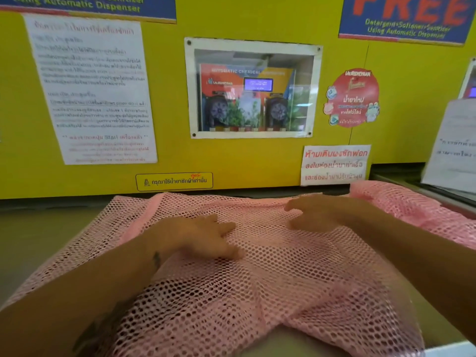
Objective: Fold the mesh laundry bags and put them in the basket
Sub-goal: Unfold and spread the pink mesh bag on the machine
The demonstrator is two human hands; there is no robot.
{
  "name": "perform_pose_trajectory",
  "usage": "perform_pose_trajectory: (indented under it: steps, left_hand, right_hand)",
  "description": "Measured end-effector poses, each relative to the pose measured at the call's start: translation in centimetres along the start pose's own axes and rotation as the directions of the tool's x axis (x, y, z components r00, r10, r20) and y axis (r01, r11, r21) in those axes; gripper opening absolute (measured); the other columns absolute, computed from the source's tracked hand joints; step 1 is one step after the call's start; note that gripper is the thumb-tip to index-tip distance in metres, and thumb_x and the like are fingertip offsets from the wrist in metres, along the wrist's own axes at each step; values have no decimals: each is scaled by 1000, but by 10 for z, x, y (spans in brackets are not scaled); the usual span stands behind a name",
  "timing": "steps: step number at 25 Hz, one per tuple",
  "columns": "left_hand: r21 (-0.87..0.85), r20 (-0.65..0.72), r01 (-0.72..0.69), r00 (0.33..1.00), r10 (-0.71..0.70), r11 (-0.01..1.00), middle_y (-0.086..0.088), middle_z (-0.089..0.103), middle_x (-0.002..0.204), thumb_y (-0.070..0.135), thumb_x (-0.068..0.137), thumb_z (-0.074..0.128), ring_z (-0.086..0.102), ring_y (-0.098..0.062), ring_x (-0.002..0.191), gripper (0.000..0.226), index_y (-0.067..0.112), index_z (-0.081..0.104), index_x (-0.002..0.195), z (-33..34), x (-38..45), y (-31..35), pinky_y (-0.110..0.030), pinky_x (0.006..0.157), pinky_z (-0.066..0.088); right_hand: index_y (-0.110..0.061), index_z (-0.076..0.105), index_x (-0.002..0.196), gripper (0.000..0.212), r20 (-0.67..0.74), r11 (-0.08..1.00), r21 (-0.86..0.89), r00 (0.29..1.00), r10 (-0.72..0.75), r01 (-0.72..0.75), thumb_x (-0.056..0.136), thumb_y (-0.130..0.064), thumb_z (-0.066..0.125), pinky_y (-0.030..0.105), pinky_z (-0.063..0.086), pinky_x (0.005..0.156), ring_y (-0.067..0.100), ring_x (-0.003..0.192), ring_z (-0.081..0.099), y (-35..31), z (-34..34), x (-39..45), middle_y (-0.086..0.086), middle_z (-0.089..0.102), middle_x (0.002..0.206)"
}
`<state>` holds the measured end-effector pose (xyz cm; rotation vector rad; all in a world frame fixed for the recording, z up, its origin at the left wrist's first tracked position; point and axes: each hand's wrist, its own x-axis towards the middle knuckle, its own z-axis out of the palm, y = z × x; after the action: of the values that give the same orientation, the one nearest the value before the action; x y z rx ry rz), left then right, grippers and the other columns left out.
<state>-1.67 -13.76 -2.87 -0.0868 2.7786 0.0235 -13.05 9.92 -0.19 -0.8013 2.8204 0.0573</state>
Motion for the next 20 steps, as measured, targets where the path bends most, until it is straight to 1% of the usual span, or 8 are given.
perform_pose_trajectory:
  steps: [3, 6, 8, 11, 13, 15, 18, 20]
  left_hand:
    - [-89, -205, -3, 979, -16, 996, -4, 3, 165, 72, 86, 37, 11, -28, 150, 81, 33, 15, 153, 2, 6, -8, -51, 120, 14]
    - [-10, -438, -26, 899, 19, 1000, -4, 25, 159, 47, 92, 49, 30, -27, 142, 60, 29, 33, 147, -4, 1, 0, -49, 115, 29]
    - [-32, -536, -146, 838, 107, 989, -1, 49, 140, 39, 92, 54, 50, -21, 122, 40, 28, 53, 130, -13, -16, 16, -42, 103, 42]
    - [-154, -480, -349, 844, 239, 924, 8, 63, 107, 50, 89, 56, 59, -9, 94, 28, 29, 64, 106, -10, -50, 47, -37, 87, 51]
    - [-152, -345, -392, 881, 323, 908, 12, 58, 108, 63, 82, 58, 56, -8, 96, 47, 32, 58, 117, 2, -70, 65, -36, 88, 50]
    - [-55, -263, -370, 902, 344, 928, 9, 54, 119, 61, 80, 64, 53, -11, 105, 61, 34, 48, 132, 13, -78, 74, -35, 94, 48]
    - [15, -316, -372, 879, 357, 928, 2, 54, 135, 39, 91, 60, 53, -17, 115, 50, 27, 48, 137, 16, -77, 76, -38, 99, 47]
    - [-53, -259, -420, 882, 394, 906, 4, 59, 132, 40, 94, 54, 58, -16, 111, 43, 26, 53, 134, 11, -82, 76, -37, 97, 49]
  right_hand:
    - [-28, 36, 150, 53, 53, 1000, -18, 999, 3, -2, 98, -37, 46, 41, 25, 116, 23, 144, 32, 5, 9, -19, -1, 32, 159]
    - [-21, 44, 143, 46, -200, 996, 88, 980, 5, 12, 97, -18, 49, 37, 33, 109, 24, 135, 42, 18, 8, -36, 5, 42, 152]
    - [-22, 53, 133, 36, -306, 989, 129, 952, -27, 70, 97, -21, 49, 36, 38, 103, 22, 125, 50, 19, 1, -60, 4, 51, 142]
    - [-31, 58, 127, 33, -88, 984, 133, 990, -106, 117, 96, -43, 52, 35, 44, 98, 14, 114, 55, 7, -2, -104, -6, 57, 130]
    - [-41, 41, 142, 55, 143, 996, 58, 987, -69, 61, 90, -57, 54, 42, 36, 109, 16, 131, 45, 4, 13, -124, -10, 43, 145]
    - [-42, 23, 151, 72, 155, 1000, 1, 988, -15, 15, 89, -54, 57, 45, 25, 117, 20, 144, 29, 12, 26, -123, -7, 25, 159]
    - [-41, 26, 152, 72, 73, 1000, 2, 997, 23, -23, 90, -39, 62, 45, 24, 118, 20, 146, 28, 30, 24, -114, -6, 27, 161]
    - [-37, 26, 152, 76, 4, 999, 44, 1000, 15, -15, 88, -33, 66, 42, 25, 118, 20, 146, 28, 32, 22, -117, -7, 27, 161]
